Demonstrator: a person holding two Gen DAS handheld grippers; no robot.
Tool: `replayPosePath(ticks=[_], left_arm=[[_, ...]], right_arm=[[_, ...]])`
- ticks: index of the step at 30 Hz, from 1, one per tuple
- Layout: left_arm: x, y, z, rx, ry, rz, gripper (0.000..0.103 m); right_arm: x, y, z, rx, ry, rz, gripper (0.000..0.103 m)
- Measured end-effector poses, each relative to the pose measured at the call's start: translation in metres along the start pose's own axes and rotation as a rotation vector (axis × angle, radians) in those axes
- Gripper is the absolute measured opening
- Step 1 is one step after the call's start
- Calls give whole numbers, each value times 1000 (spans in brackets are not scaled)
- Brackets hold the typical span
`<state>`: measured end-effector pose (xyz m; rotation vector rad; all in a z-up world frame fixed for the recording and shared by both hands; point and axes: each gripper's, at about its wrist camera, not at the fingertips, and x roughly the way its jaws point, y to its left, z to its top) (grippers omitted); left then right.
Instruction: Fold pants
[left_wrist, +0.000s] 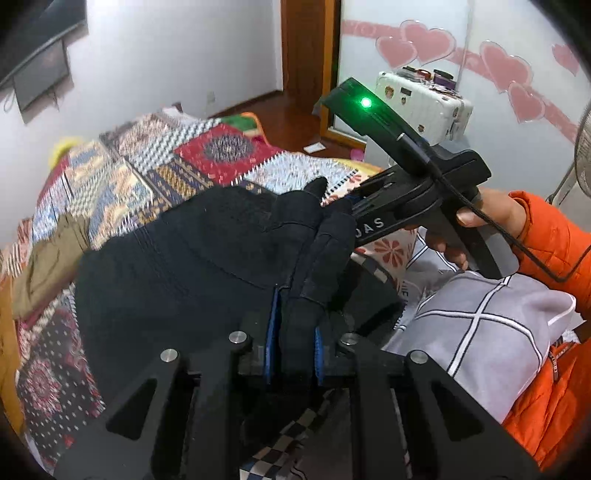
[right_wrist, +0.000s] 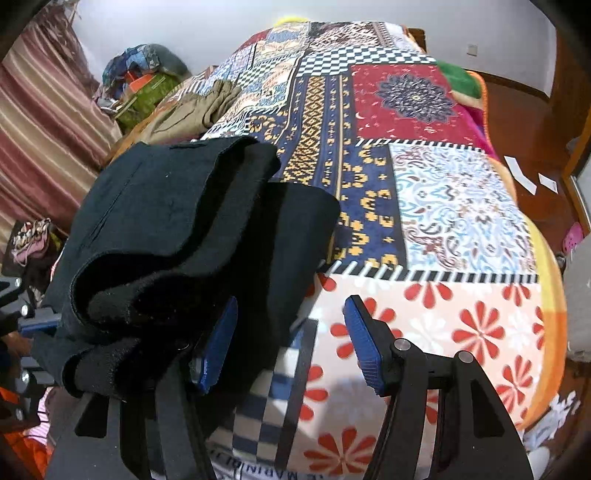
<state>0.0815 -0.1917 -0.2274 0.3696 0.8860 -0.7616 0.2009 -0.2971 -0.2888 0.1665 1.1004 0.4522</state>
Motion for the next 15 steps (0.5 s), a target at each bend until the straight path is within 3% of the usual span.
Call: replayPosePath(ticks=[5, 15], left_arm=[[3, 12, 3, -65, 0, -35, 16], [17, 56, 17, -191, 9, 22, 19]], right_arm=[[8, 1, 17, -12, 4, 28, 56], [40, 16, 66, -78, 18, 19, 52]])
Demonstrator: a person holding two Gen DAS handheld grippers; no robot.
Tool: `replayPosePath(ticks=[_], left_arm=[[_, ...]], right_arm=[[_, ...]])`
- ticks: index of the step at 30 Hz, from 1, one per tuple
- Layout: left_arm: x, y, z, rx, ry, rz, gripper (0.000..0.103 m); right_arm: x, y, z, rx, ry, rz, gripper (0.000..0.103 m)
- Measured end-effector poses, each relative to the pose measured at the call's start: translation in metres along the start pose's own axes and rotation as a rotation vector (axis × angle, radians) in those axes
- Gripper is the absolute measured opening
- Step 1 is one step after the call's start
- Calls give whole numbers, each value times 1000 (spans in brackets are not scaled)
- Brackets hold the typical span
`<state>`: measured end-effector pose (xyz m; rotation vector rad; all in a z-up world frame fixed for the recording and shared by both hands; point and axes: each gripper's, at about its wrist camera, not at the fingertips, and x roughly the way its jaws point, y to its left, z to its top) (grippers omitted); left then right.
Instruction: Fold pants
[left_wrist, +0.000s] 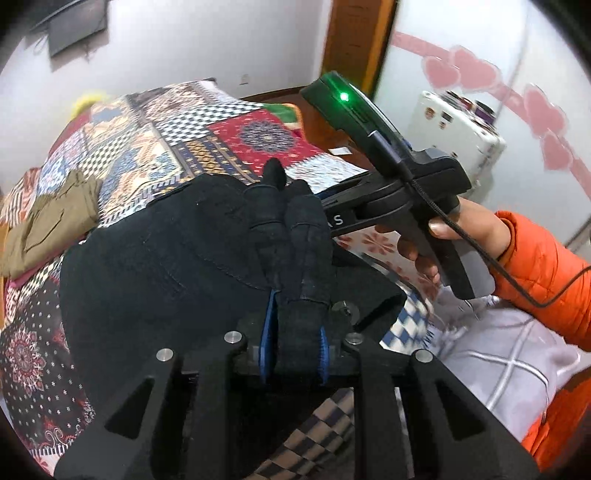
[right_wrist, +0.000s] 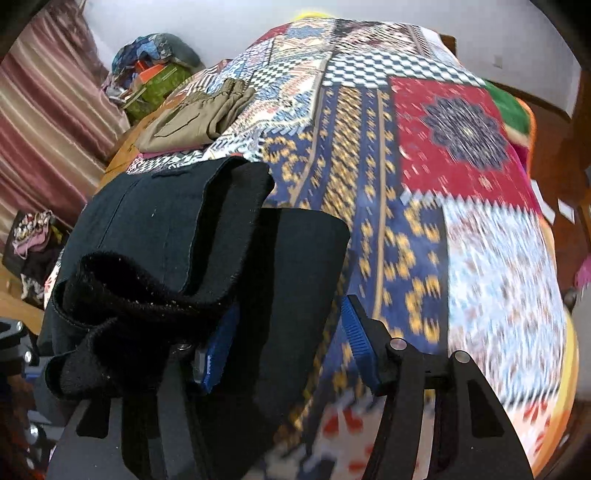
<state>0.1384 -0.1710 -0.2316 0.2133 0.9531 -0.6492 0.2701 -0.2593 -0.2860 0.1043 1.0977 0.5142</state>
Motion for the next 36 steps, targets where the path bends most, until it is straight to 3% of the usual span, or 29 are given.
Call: replayPosePath(ticks=[8, 9, 15, 22, 26, 32, 36], left_arm=[[1, 29, 2, -85, -8, 18, 22], [0, 28, 1, -86, -8, 15, 26], [-14, 21, -5, -74, -26, -3, 46], [-43, 32, -1, -139, -96, 2, 50], [-56, 56, 1, -193, -137, 84, 55], [-52, 97, -8, -279, -125, 262, 56], [-36, 125, -27, -366, -71, 276, 56]], right_arm=[[15, 19, 26, -77, 8, -15, 52], [13, 19, 25, -79, 6, -18, 52], [-20, 3, 10, -59, -22, -64, 52], [-68, -3, -1, -45, -100, -74, 52], [-85, 13, -4, -71, -147, -70, 52], [-82, 37, -5, -103, -167, -46, 53], [-67, 46, -9, -117, -138, -31, 55]])
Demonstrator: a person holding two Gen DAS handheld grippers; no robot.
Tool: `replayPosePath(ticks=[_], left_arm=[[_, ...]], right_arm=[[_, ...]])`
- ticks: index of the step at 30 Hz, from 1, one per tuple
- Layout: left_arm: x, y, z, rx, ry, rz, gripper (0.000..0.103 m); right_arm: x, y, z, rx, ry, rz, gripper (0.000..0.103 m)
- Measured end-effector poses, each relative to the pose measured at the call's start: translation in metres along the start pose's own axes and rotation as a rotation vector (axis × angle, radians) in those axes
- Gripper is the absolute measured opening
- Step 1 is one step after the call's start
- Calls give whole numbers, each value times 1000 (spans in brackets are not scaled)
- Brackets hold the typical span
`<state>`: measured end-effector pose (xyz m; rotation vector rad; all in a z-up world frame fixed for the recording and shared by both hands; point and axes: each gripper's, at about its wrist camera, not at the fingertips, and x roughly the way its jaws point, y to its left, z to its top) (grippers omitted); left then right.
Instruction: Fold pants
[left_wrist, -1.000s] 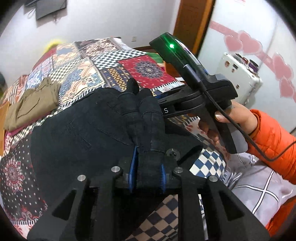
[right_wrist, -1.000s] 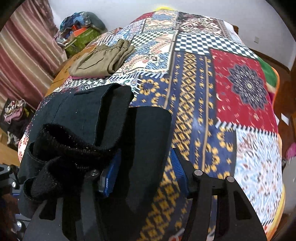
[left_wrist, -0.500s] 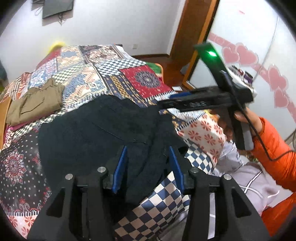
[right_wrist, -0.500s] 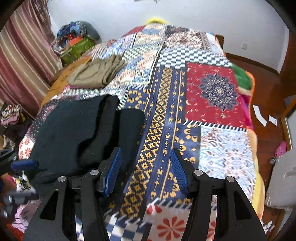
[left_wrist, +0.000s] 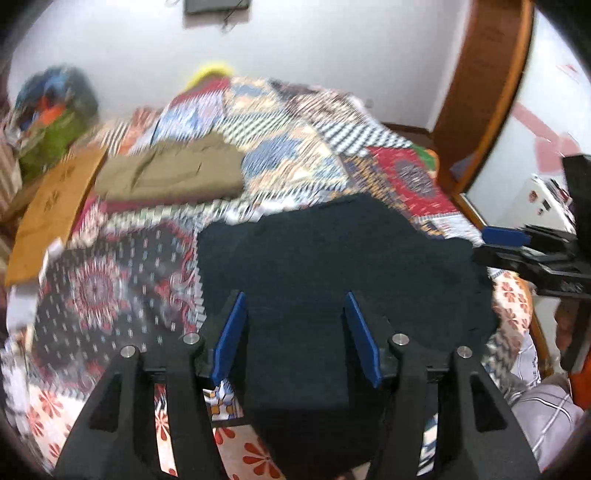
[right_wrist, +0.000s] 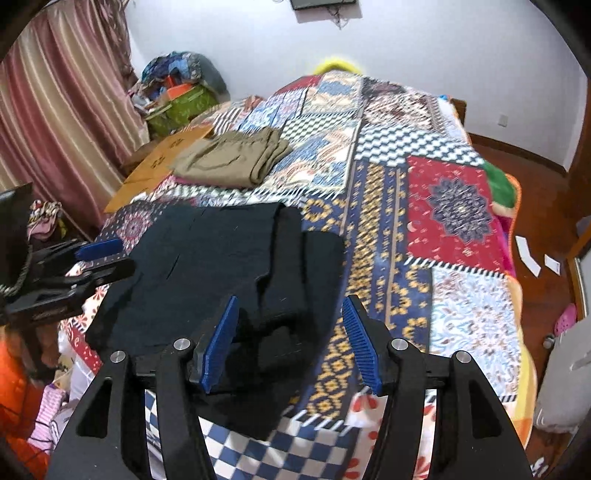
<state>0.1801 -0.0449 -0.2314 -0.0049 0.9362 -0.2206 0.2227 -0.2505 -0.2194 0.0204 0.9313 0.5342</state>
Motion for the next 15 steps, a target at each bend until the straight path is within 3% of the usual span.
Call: replayPosePath(ticks=[8, 15], left_arm=[[31, 17, -23, -74, 50, -12, 63], [33, 24, -32, -129, 33, -29, 71]], right_arm=[[33, 7, -15, 68, 91, 73, 59], [22, 19, -7, 30, 32, 47, 52]])
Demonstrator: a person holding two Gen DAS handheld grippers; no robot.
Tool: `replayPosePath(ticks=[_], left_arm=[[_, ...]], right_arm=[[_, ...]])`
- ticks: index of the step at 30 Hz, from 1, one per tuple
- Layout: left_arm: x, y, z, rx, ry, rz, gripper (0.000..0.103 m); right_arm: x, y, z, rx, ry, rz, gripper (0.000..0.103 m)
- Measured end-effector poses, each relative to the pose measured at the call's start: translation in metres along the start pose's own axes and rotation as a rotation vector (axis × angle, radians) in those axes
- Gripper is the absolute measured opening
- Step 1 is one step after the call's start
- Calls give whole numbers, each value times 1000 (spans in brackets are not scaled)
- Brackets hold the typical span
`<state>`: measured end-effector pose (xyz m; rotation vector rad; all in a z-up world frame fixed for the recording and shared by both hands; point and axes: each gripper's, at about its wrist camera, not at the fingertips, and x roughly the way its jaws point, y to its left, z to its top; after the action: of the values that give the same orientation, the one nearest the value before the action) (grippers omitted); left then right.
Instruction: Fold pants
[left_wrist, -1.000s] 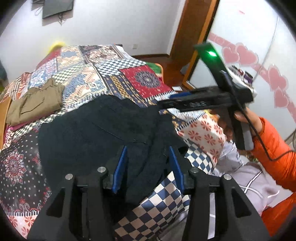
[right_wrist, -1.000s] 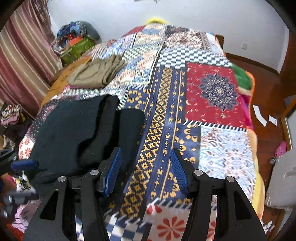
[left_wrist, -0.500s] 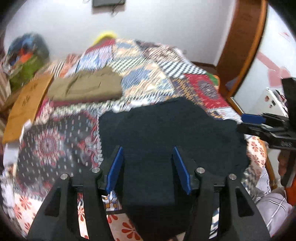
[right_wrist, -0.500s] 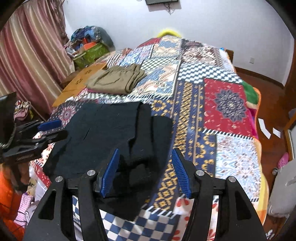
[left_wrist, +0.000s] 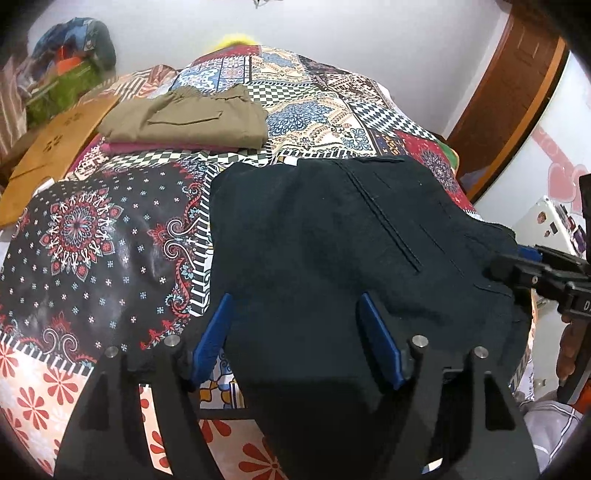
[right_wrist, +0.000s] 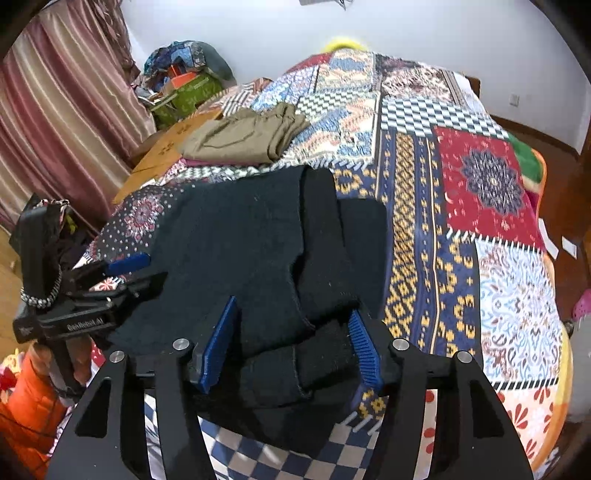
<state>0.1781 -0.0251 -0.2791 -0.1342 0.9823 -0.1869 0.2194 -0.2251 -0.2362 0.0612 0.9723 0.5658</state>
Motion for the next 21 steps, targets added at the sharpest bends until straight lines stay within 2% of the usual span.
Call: replayPosePath(ticks=[3, 5, 8, 13, 16, 21], left_arm=[[-1, 0, -1, 1, -9, 4, 71], [-1, 0, -2, -2, -10, 6, 72], [-5, 1, 0, -7, -6, 9, 72], [-17, -7, 2, 48, -27, 52, 72], [-31, -14, 5, 76, -58, 42, 72], [-49, -28, 9, 118, -89, 3, 72]], right_arm=[[2, 5, 8, -18, -16, -6, 37], [4, 9, 12, -40, -25, -16, 20], [-6, 14, 16, -52, -70, -14, 12], [-34, 25, 11, -99, -136, -39, 8], [-47, 24, 2, -113, -149, -72, 8], [-44, 2, -21, -32, -74, -84, 8]])
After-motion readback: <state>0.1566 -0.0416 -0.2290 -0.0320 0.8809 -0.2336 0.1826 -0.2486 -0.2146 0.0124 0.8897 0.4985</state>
